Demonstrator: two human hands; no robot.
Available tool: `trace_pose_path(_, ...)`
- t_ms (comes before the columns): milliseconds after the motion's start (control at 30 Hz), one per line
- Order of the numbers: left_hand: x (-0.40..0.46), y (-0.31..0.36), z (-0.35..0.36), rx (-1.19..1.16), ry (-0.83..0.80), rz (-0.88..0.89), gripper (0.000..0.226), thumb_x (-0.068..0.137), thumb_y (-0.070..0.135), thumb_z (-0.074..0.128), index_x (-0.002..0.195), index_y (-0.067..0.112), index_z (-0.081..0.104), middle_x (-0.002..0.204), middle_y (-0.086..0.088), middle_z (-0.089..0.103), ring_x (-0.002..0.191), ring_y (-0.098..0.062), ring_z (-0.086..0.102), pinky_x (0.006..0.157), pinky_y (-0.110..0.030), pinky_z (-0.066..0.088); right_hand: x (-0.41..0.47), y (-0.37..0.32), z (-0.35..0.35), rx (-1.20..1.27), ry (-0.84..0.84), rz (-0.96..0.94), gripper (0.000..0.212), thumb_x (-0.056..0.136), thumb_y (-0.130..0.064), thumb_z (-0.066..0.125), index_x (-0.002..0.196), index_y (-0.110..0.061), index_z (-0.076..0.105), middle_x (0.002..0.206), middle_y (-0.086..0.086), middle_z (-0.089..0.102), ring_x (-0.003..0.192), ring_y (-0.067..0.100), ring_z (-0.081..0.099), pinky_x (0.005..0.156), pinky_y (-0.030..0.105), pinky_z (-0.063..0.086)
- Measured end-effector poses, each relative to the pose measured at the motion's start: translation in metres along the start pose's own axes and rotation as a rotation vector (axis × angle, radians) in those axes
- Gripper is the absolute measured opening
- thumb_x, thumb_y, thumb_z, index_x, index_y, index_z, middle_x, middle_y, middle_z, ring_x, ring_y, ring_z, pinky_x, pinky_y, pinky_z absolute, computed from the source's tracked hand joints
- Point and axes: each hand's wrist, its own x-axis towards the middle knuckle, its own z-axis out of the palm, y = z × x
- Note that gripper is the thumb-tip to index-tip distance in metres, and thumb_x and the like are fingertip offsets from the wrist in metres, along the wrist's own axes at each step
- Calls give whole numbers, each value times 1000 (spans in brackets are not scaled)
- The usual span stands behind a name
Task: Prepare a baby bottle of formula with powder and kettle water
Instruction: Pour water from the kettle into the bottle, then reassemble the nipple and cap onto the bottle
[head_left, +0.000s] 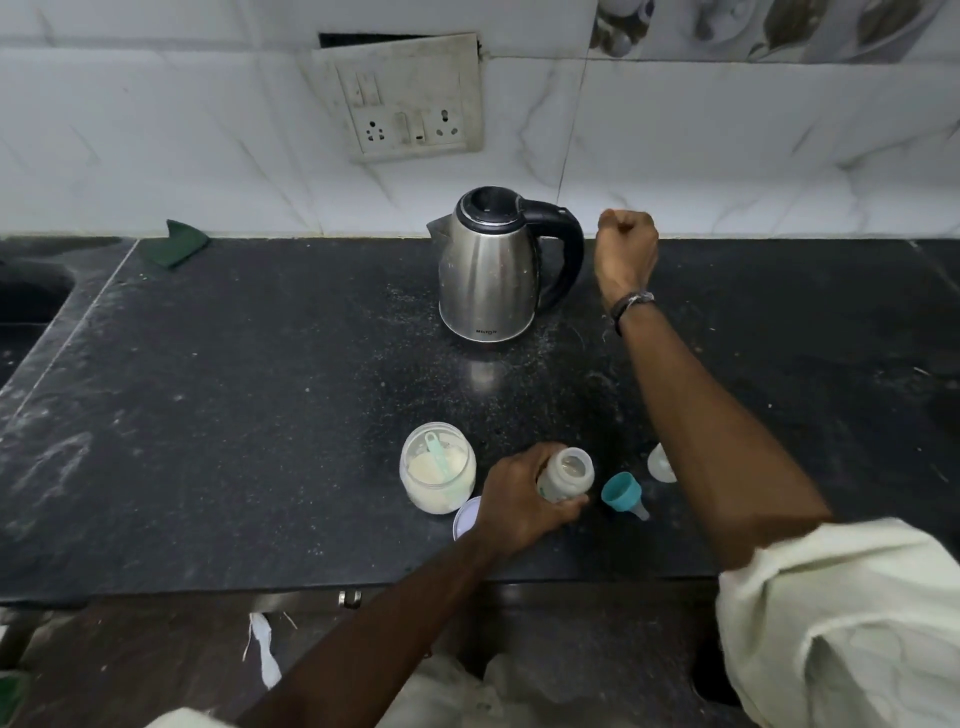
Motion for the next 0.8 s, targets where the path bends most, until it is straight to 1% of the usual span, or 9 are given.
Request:
trace_pose_path(67, -1, -1, 1, -8, 11, 2, 51, 71, 38, 88, 117, 31, 67, 106, 12, 74, 96, -5, 70, 85, -39, 57, -14, 8, -23, -29, 9, -28, 16, 93, -17, 58, 103, -10, 67, 93, -5, 62, 87, 12, 56, 75, 20, 42)
trace_pose_path(133, -1, -2, 3, -13, 23, 1, 52, 70, 38, 87, 116, 31, 67, 106, 12, 75, 97, -4, 70, 85, -39, 57, -29, 19, -44, -43, -15, -46, 13, 90, -11, 61, 99, -9, 69, 90, -4, 64, 85, 11, 58, 77, 22, 46)
trace_pose_path(200, -1, -2, 4, -14, 30, -3, 51, 69, 39, 86, 116, 30, 68, 106, 12, 75, 96, -5, 70, 85, -40, 57, -45, 32, -65, -70, -49, -56, 10, 87, -10, 64, 92, -13, 72, 88, -4, 67, 85, 11, 62, 79, 23, 49)
trace_pose_path(267, -1, -3, 5, -24, 32, -8, 50, 69, 36, 87, 115, 29, 68, 104, 13, 75, 95, -5, 70, 84, -40, 58, -61, 47, -85, -120, -119, -80, 11, 85, -9, 65, 89, -14, 74, 86, -4, 70, 83, 11, 65, 79, 26, 53)
trace_pose_path(367, -1, -4, 6, -33, 30, -8, 49, 69, 33, 88, 115, 30, 69, 104, 14, 75, 96, -4, 70, 85, -39, 58, -88, 66, -112, -255, -335, -75, 10, 85, -9, 66, 88, -15, 73, 86, -4, 73, 79, 12, 68, 78, 31, 57)
trace_pose_path(500, 0, -4, 5, -17, 25, -5, 52, 68, 37, 87, 116, 29, 69, 105, 14, 75, 97, -3, 70, 85, -39, 58, -116, 80, -138, -507, -627, -60, 11, 85, -12, 68, 93, -19, 69, 89, -4, 71, 87, 12, 67, 82, 35, 57)
trace_pose_path(567, 0, -4, 4, -8, 22, 0, 52, 68, 39, 86, 116, 28, 69, 105, 13, 75, 96, -4, 70, 85, -39, 58, -126, 87, -143, -658, -712, -50, 20, 84, -11, 68, 102, -20, 66, 93, -3, 69, 87, 13, 65, 83, 36, 57)
trace_pose_path(700, 0, -3, 3, -10, 12, -2, 51, 69, 38, 86, 115, 28, 69, 103, 12, 75, 95, -3, 71, 84, -40, 58, -142, 92, -148, -981, -875, -91, 54, 73, -16, 71, 125, -18, 58, 121, 7, 63, 108, 23, 62, 89, 37, 54)
trace_pose_path(800, 0, -4, 3, -4, 12, -3, 52, 68, 39, 86, 116, 28, 68, 103, 13, 75, 95, -2, 70, 84, -40, 58, -154, 94, -146, -1127, -922, -132, 55, 79, -20, 73, 130, -15, 52, 130, 9, 58, 117, 26, 58, 90, 35, 52)
